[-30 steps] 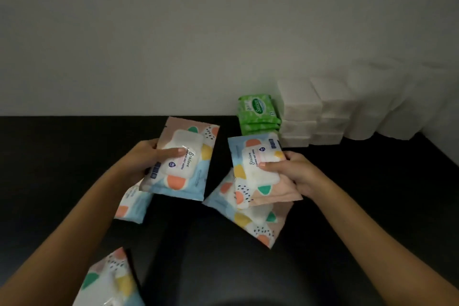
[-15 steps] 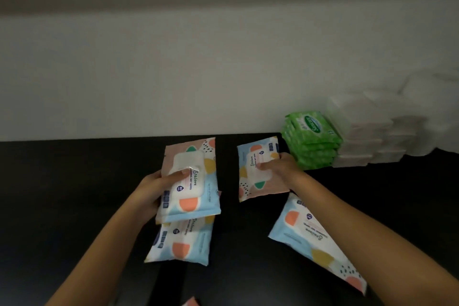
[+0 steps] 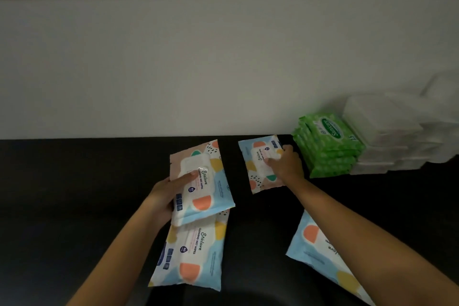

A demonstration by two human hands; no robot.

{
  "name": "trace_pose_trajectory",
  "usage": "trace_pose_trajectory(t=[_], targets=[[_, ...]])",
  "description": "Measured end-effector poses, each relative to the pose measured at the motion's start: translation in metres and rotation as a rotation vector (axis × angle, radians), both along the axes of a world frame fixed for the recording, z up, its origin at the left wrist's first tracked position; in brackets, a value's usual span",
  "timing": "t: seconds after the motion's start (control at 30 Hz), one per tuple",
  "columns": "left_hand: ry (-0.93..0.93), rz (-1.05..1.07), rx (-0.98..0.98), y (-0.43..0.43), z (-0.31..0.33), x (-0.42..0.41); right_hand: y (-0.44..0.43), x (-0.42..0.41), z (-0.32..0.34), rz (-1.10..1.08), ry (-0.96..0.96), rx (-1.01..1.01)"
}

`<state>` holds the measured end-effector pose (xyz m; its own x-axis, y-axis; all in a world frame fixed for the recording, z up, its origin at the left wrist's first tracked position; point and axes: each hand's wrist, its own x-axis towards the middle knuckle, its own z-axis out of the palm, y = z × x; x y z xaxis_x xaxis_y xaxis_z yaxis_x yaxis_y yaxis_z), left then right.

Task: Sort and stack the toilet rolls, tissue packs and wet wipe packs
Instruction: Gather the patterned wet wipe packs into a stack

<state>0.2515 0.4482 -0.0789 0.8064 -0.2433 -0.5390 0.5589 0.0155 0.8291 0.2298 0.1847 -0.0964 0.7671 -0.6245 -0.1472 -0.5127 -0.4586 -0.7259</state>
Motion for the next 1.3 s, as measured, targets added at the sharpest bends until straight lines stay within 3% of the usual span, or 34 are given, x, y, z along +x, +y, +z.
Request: trace_pose_trajectory(t=[0.1, 0.17, 0.27, 0.37, 0.53, 0.67, 0.8, 0.93, 1.1, 1.3], targets=[[0.025, 0.001, 0.003, -0.015, 0.001, 0.006, 0.003, -0.006, 0.001, 0.010, 0.004, -0.208], [0.025, -0.008, -0.011, -0.028, 0.002, 0.009, 0.005, -0.011, 0.004, 0.021, -0.086, -0.237], [0.008, -0.021, -0.085, -0.053, 0.003, 0.008, 0.007, -0.019, 0.012, 0.061, -0.213, 0.072], [0.000, -0.040, -0.157, -0.080, 0.002, 0.007, 0.007, -0.028, 0.020, 0.110, -0.171, 0.477], [-0.020, -0.026, -0.232, -0.121, 0.001, 0.006, -0.004, -0.036, 0.027, 0.180, -0.133, 0.722], [0.018, -0.063, -0.343, -0.136, 0.007, 0.018, -0.017, -0.037, 0.037, 0.133, -0.218, 0.634], [-0.178, -0.178, 0.014, -0.146, 0.008, 0.018, -0.027, -0.033, 0.035, 0.048, -0.217, 0.547], [-0.271, -0.232, 0.227, -0.152, -0.005, 0.012, -0.026, -0.027, 0.024, 0.015, -0.172, 0.405], [-0.279, -0.226, 0.374, -0.156, -0.014, 0.015, -0.016, -0.020, 0.006, 0.014, 0.017, 0.132], [-0.248, -0.246, 0.320, -0.148, -0.019, 0.019, -0.011, -0.029, 0.002, 0.089, 0.075, 0.004]])
